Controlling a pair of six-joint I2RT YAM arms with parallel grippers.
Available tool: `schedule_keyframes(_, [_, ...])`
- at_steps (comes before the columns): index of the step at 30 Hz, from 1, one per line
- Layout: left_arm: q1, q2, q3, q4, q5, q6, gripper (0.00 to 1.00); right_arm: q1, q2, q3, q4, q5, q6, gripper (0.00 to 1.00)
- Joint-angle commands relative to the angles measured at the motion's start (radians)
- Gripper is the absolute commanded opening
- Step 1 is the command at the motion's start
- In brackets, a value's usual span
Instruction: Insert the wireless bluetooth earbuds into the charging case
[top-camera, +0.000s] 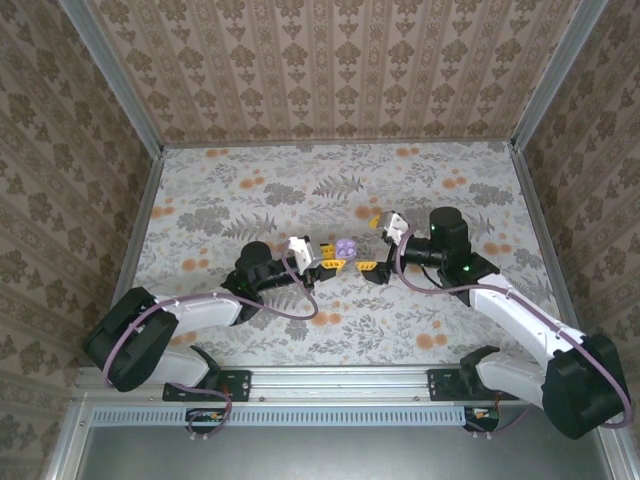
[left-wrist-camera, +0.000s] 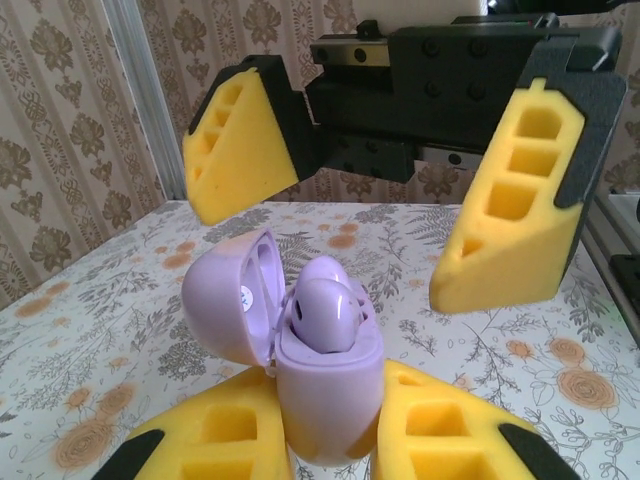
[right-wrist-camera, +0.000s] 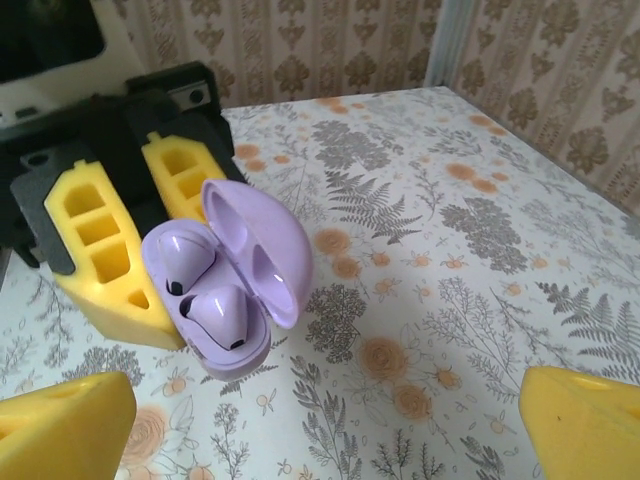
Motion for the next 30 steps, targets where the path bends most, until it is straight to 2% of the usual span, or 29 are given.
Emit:
schedule_keyframes(1, [0.007,-0.025,0.035,-0.015,0.031,0.029,0.03,0.000,0.043,0.062,-0.045,-0.095,-0.115,1.00])
schedule_keyframes(7, [0.007,-0.023,0.041,-0.015,0.031,0.033,0.04,0.037,0.118,0.126,-0.105,-0.138,-0.188,0.96])
schedule_keyframes(16, [0.008,-0.034,0.034,-0.018,0.028,0.036,0.04,0.062,0.184,0.178,-0.158,-0.238,-0.259,0.84])
schedule_keyframes(30, [0.010,-0.051,0.011,-0.020,0.008,0.044,0.04,0.073,0.142,0.171,-0.168,-0.253,-0.305,0.64])
